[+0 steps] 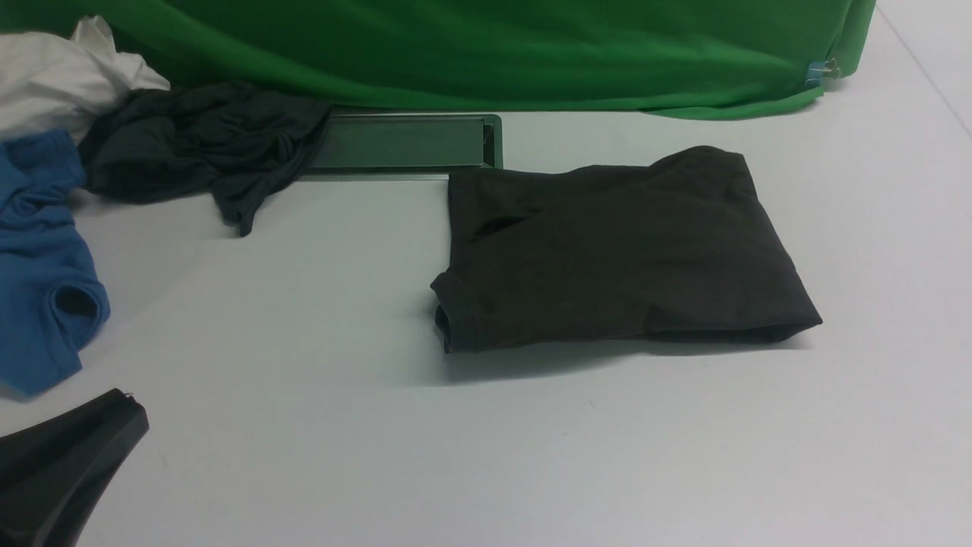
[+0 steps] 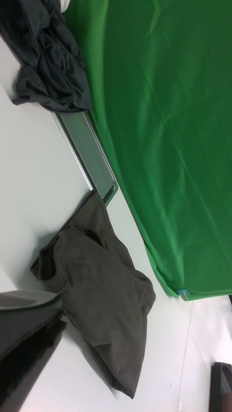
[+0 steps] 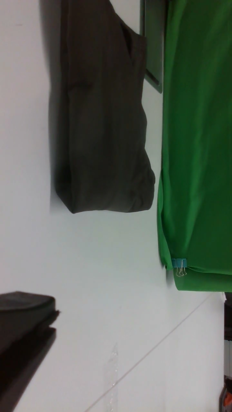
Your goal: Fold a long-sleeved shirt on a white desktop.
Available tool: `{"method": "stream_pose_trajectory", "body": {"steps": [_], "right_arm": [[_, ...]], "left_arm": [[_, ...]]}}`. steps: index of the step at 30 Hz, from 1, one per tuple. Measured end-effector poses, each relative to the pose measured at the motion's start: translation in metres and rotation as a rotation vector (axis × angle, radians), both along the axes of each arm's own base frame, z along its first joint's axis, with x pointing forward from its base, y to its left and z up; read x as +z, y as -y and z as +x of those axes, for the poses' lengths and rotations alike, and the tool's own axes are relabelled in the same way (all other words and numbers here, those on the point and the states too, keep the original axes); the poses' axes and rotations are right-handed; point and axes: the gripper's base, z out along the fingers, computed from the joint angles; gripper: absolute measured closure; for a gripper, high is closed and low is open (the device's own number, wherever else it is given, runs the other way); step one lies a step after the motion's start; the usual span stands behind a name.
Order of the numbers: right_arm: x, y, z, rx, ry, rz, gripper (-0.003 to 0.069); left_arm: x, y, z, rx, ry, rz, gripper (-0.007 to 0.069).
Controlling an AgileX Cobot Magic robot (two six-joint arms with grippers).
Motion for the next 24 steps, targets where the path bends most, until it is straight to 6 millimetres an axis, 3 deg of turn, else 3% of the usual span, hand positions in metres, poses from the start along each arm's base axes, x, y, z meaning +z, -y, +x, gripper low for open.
{"method": "stream_pose_trajectory", "body": {"steps": [18,24], "right_arm": [[0.0,0.0,0.0,0.0,0.0,0.0,0.0567],[0.0,0.0,0.0,0.0,0.0,0.0,0.0546]], "left_arm": [[0.0,-0.001,0.0,0.006,0.013,0.006,0.0608],[-0.01,-0.013,0.003,0.223,0.177,-0.125,0.0608]]}}
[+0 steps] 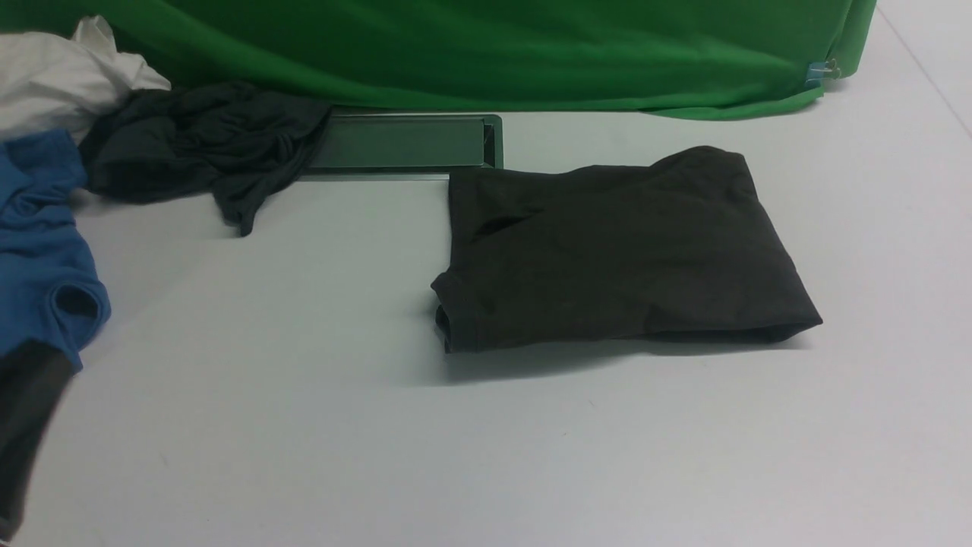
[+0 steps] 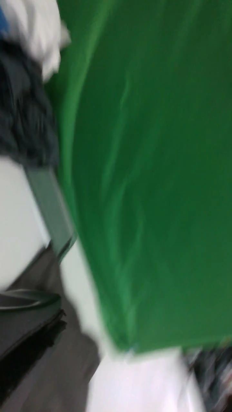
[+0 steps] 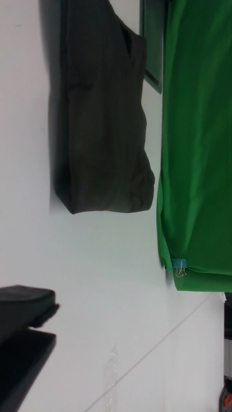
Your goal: Fold a long-sleeved shirt on a white desktop.
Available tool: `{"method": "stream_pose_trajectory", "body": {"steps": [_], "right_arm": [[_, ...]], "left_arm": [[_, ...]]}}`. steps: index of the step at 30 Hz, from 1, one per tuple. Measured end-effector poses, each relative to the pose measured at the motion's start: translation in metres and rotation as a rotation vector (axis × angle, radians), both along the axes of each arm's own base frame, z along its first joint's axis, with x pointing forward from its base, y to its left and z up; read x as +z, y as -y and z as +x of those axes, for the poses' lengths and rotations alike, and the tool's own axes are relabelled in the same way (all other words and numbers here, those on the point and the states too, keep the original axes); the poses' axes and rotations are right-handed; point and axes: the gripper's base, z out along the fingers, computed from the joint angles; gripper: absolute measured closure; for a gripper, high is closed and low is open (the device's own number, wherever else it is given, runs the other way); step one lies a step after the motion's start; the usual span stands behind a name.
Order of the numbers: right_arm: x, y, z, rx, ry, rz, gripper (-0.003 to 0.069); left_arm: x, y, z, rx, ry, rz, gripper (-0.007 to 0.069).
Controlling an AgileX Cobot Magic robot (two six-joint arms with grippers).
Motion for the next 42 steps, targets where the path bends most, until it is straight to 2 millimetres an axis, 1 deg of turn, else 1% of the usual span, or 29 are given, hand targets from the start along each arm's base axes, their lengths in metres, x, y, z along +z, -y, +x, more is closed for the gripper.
{"method": "stream_pose_trajectory", "body": {"steps": [2,3,4,5,6,7,9,10,11,12,14,24,31,42], "right_arm": [[0.0,0.0,0.0,0.0,0.0,0.0,0.0545],[0.0,0.0,0.0,0.0,0.0,0.0,0.0545],[0.0,0.0,0.0,0.0,0.0,0.0,0.0545],[0.0,0.0,0.0,0.0,0.0,0.0,0.0545],[0.0,0.0,0.0,0.0,0.0,0.0,0.0543],[0.0,0.0,0.0,0.0,0.0,0.0,0.0543],[0.0,0.0,0.0,0.0,0.0,0.0,0.0537],[0.0,0.0,0.0,0.0,0.0,0.0,0.0536],[0.0,0.0,0.0,0.0,0.0,0.0,0.0531],[0.0,0.0,0.0,0.0,0.0,0.0,0.0529],[0.0,0.0,0.0,0.0,0.001,0.0,0.0524],[0.0,0.0,0.0,0.0,0.001,0.0,0.0501],[0.0,0.0,0.0,0.0,0.001,0.0,0.0459],[0.0,0.0,0.0,0.0,0.001,0.0,0.044]], "left_arm": [[-0.013,-0.005,0.0,0.086,-0.005,-0.021,0.0608],[-0.014,-0.005,0.0,0.094,-0.003,-0.022,0.0608],[-0.026,-0.008,0.001,0.146,-0.028,-0.031,0.0608],[-0.029,-0.009,0.001,0.166,-0.036,-0.034,0.0608],[-0.045,-0.011,0.003,0.208,-0.088,-0.045,0.0608],[-0.046,-0.012,0.004,0.216,-0.095,-0.048,0.0608],[-0.059,-0.012,0.004,0.232,-0.178,-0.069,0.0608],[-0.06,-0.012,0.004,0.23,-0.186,-0.073,0.0608],[-0.065,-0.01,0.004,0.218,-0.247,-0.082,0.0608],[-0.068,-0.01,0.004,0.213,-0.269,-0.082,0.0608],[-0.07,-0.009,0.003,0.205,-0.295,-0.097,0.0608],[-0.07,-0.009,0.003,0.203,-0.297,-0.108,0.0608],[-0.07,-0.009,0.003,0.21,-0.293,-0.095,0.0608],[-0.07,-0.009,0.003,0.212,-0.292,-0.09,0.0608]]}}
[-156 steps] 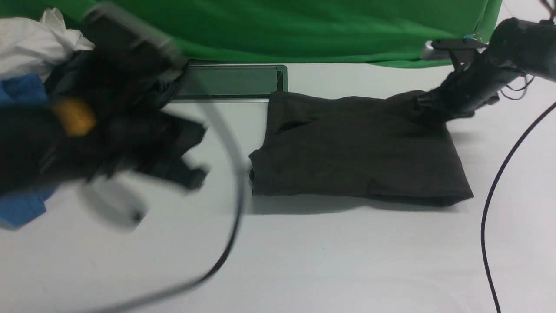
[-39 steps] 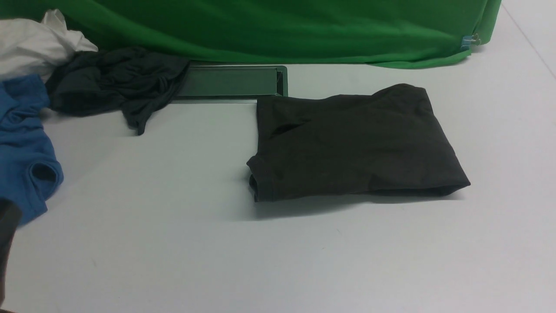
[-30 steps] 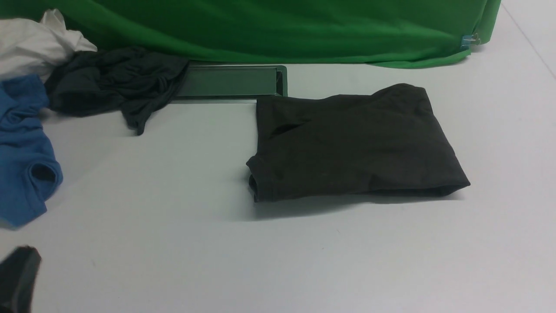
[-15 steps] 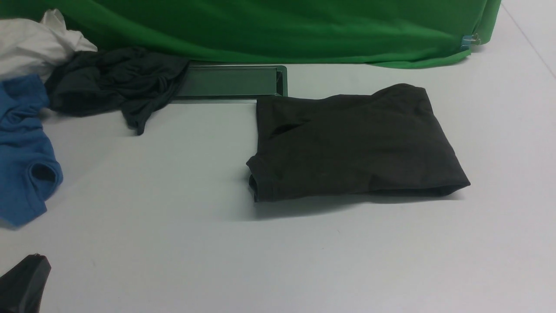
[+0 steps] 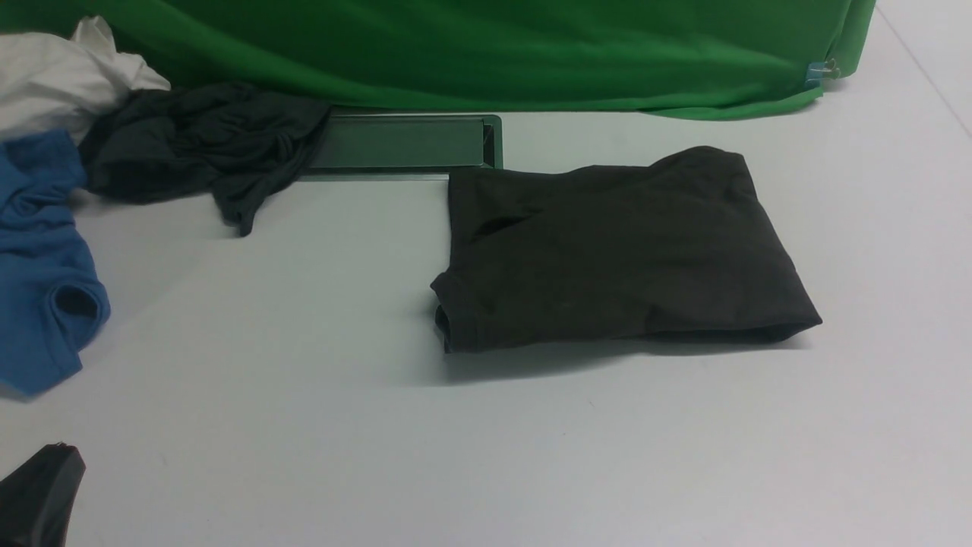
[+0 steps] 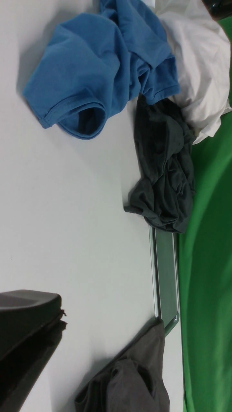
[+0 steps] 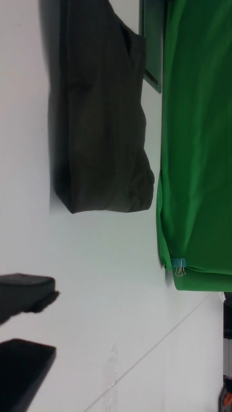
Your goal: Fold a long-sleeved shirt on a white desktop.
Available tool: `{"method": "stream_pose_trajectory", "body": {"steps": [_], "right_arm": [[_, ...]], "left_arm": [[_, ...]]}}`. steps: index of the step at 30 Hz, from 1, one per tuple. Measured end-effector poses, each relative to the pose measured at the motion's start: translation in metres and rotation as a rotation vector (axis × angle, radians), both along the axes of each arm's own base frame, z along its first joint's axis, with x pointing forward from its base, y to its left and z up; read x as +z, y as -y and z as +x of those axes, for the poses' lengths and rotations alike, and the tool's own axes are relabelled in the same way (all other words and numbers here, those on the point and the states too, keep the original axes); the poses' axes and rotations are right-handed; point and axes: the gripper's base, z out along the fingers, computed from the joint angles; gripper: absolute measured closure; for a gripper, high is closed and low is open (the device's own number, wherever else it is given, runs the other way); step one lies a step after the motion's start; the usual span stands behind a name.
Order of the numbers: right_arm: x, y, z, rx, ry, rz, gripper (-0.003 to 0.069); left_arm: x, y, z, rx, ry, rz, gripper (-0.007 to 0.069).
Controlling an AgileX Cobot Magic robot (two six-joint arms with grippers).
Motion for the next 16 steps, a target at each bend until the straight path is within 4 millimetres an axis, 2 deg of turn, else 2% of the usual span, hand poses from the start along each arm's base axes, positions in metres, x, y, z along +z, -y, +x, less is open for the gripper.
{"method": "stream_pose_trajectory", "body": {"steps": [16], "right_arm": [[0.0,0.0,0.0,0.0,0.0,0.0,0.0421]], "left_arm": [[0.0,0.0,0.0,0.0,0.0,-0.001,0.0607]]}}
